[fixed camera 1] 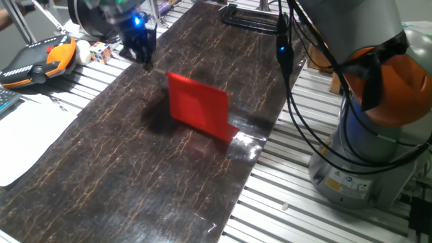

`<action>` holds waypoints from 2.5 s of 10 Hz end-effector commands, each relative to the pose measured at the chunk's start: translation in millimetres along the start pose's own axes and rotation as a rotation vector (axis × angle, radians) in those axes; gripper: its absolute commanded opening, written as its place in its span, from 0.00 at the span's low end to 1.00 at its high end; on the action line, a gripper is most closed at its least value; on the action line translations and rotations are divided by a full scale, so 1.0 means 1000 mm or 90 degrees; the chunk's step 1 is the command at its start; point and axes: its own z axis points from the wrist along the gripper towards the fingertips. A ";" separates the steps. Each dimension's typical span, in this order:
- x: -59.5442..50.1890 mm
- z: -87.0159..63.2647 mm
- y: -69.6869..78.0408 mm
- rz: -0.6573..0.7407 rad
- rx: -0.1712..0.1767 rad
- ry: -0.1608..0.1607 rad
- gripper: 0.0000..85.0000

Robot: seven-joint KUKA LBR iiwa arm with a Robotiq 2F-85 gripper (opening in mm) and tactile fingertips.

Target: Wave the flag

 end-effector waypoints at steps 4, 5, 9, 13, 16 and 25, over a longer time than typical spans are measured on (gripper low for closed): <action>0.024 -0.079 -0.035 0.013 0.017 0.034 0.01; 0.029 -0.089 -0.040 0.019 0.019 0.036 0.01; 0.040 -0.106 -0.058 0.035 -0.011 0.056 0.01; 0.042 -0.107 -0.051 0.129 -0.095 0.039 0.01; 0.044 -0.107 -0.044 0.212 -0.138 0.016 0.01; 0.048 -0.109 -0.040 0.000 0.007 0.016 0.01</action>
